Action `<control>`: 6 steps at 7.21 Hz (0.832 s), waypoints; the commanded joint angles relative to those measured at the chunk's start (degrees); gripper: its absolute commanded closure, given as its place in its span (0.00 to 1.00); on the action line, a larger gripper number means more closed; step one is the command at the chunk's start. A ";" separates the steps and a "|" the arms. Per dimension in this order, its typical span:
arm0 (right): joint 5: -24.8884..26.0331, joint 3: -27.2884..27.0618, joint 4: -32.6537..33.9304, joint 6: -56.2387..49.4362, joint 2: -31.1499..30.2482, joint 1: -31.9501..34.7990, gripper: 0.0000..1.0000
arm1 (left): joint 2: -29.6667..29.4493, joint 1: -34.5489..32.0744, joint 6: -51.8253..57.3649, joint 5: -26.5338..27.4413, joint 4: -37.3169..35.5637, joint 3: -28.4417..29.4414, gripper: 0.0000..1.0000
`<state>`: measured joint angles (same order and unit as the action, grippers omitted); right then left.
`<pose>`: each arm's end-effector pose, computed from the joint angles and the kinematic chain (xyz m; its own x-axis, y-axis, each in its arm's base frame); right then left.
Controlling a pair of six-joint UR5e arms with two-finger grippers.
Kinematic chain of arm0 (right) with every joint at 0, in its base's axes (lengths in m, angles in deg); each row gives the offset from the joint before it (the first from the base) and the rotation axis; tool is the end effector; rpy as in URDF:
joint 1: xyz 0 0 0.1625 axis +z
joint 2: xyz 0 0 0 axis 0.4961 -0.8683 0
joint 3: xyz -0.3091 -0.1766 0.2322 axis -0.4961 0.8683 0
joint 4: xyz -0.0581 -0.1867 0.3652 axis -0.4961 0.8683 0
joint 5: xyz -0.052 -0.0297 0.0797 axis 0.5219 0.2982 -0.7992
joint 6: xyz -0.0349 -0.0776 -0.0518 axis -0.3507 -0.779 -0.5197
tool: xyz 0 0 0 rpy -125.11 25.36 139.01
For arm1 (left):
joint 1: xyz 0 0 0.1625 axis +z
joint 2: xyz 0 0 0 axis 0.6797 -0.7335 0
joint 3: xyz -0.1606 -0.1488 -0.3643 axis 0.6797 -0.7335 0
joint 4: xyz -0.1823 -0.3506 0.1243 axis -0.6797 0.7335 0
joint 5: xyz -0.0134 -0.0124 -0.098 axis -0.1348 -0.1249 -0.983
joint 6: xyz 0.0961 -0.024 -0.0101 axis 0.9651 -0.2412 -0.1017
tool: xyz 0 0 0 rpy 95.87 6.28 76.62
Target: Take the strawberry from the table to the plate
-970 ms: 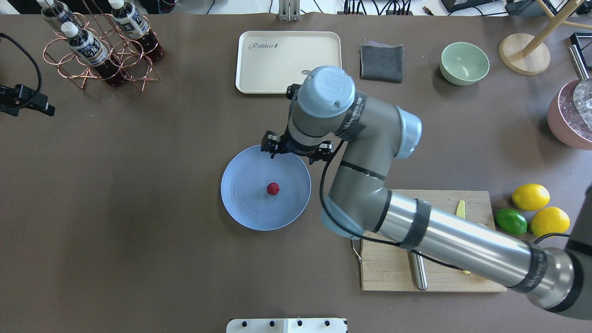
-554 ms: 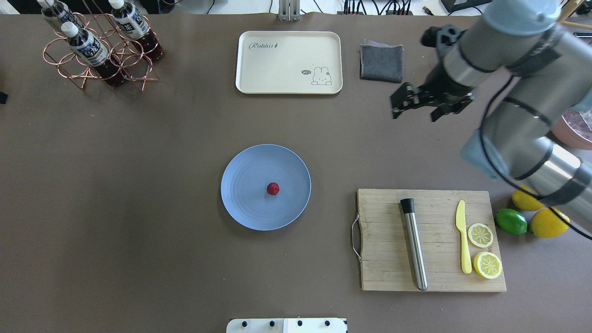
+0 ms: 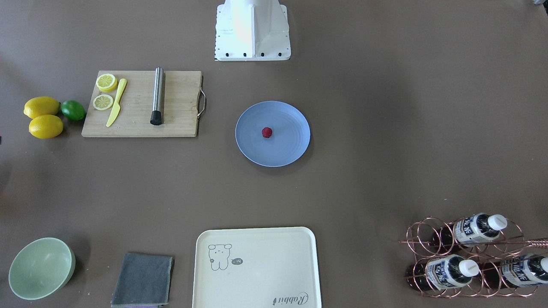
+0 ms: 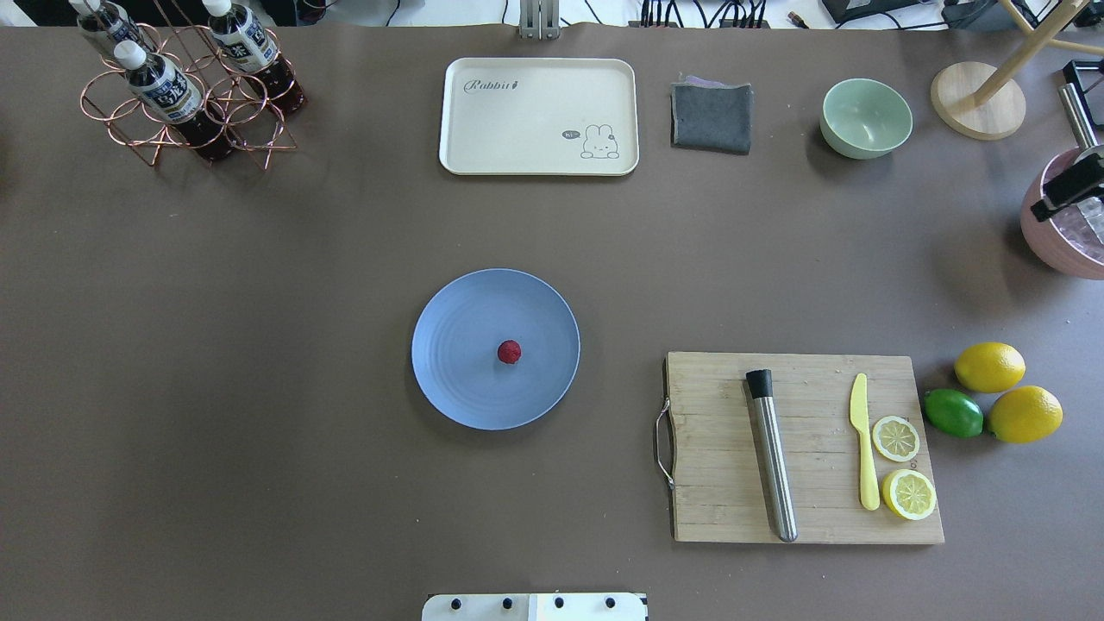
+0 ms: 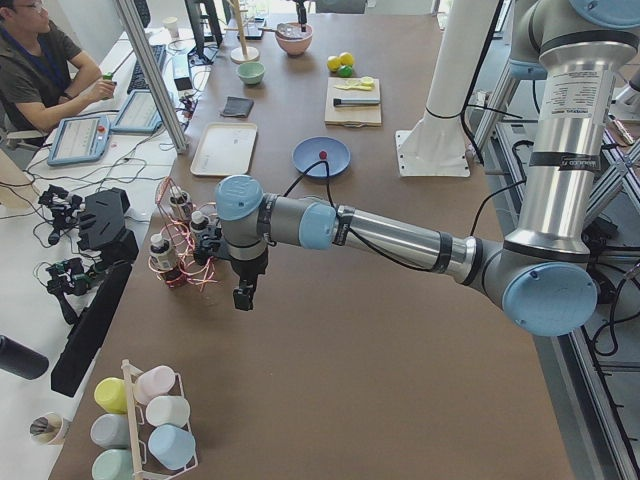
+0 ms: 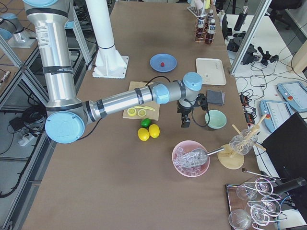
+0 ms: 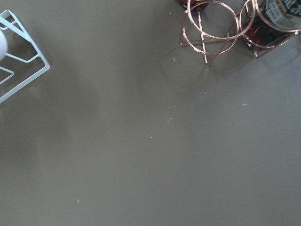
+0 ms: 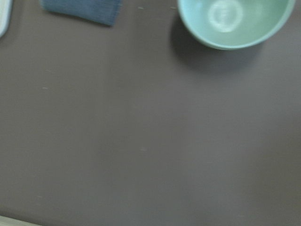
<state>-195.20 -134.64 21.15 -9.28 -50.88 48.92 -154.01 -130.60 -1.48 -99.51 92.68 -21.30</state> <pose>-0.0436 -0.5348 0.5352 0.6660 -0.2522 0.7020 0.1927 0.9673 0.1647 -0.0447 -0.5296 0.5495 0.7246 0.1484 -0.6730 -0.0517 0.9855 0.1616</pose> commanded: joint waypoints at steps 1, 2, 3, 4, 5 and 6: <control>-1.21 5.71 1.97 -12.31 -1.43 7.90 0.00 | 0.53 -0.72 0.61 0.84 0.20 -0.45 0.03; -1.13 5.72 1.71 -13.02 -2.21 8.78 0.00 | 1.23 -0.72 0.53 1.02 1.33 -0.02 0.03; -0.52 5.81 1.70 -13.11 -1.96 8.79 0.00 | 1.50 -0.81 0.53 0.93 1.34 -0.28 0.03; -0.34 5.90 1.70 -13.11 -1.96 8.79 0.00 | 1.50 -0.81 0.44 0.93 1.26 0.07 0.03; -0.34 5.99 1.70 -13.11 -1.96 8.79 0.00 | 1.50 -0.81 0.44 0.93 1.25 0.07 0.03; -0.42 5.90 1.70 -13.11 -2.04 8.79 0.00 | 1.50 -0.81 0.44 0.93 1.34 0.77 0.03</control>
<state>-195.61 -128.74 22.85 -22.36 -52.86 57.67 -152.54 -131.40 -1.03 -98.59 93.96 -21.10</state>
